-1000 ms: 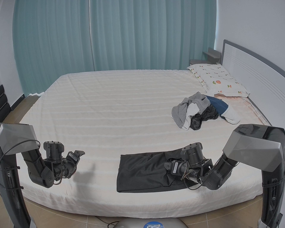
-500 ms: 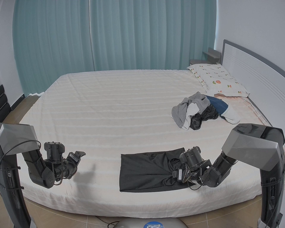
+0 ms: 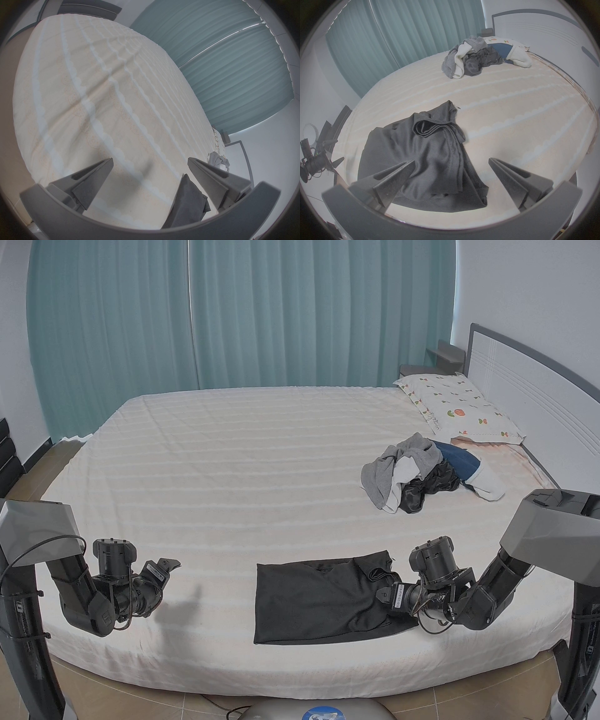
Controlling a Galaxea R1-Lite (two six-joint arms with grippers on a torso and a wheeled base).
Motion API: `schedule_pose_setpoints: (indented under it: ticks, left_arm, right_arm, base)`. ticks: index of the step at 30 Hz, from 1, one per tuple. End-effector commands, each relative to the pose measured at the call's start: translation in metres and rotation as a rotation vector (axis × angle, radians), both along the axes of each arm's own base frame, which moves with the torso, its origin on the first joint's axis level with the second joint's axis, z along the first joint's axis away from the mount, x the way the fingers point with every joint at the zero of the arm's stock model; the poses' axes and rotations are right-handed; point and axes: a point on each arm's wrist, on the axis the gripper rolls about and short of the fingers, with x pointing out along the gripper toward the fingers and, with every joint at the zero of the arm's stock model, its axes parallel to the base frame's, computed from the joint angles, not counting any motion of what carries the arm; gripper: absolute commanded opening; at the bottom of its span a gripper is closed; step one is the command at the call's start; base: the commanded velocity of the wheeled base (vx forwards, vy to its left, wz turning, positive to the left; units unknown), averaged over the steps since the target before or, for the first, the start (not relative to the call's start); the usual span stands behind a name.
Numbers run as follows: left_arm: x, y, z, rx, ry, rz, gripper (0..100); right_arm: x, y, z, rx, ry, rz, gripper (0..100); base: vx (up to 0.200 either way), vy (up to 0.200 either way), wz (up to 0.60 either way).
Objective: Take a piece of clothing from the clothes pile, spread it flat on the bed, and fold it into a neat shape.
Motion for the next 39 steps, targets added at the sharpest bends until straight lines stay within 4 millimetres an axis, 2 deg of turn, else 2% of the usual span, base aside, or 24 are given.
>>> schedule_pose_setpoints:
  ticks: [1,8,11,19,21,24,30,32,34,39]
  left_arm:
    - [0.000,0.000,0.000,0.000,0.002,0.000,100]
    - [0.000,0.000,0.000,0.000,0.002,0.000,100]
    - [0.000,0.000,0.000,0.000,0.002,0.000,100]
    - [0.000,0.000,0.000,0.001,0.001,-0.001,100]
    - [0.000,0.000,0.000,0.001,0.001,-0.001,100]
    - [0.000,0.000,0.000,0.001,0.001,-0.001,100]
    - [0.000,0.000,0.000,0.002,0.001,-0.002,100]
    - [0.000,0.000,0.000,0.002,0.001,-0.002,100]
    - [0.000,0.000,-0.001,0.002,0.003,-0.002,100]
    - [0.001,0.000,0.000,0.001,-0.002,-0.001,100]
  right_arm:
    - [-0.002,-0.003,-0.009,-0.023,0.036,-0.001,100]
    - [-0.004,-0.015,-0.011,-0.082,0.102,-0.010,100]
    - [-0.013,-0.026,-0.005,-0.121,0.121,0.002,100]
    - [-0.012,-0.030,0.045,-0.023,-0.016,0.014,100]
    - [-0.007,-0.025,0.056,0.060,-0.042,0.020,100]
    - [0.000,-0.013,0.061,0.212,-0.033,0.001,100]
    - [0.019,0.012,0.047,0.399,0.037,-0.049,100]
    - [0.021,0.013,0.046,0.413,0.043,-0.055,100]
    - [0.029,0.020,0.033,0.456,0.087,-0.058,100]
    - [0.044,0.023,0.025,0.505,0.115,-0.030,100]
  base:
    - [0.000,0.000,0.00]
    - [0.000,0.000,0.00]
    - [0.000,0.000,0.00]
    - [0.000,0.000,0.00]
    - [0.000,0.000,0.00]
    - [0.000,0.000,0.00]
    - [0.000,0.000,0.00]
    - [0.000,0.000,0.00]
    - [0.000,0.000,0.00]
    - [0.000,0.000,0.00]
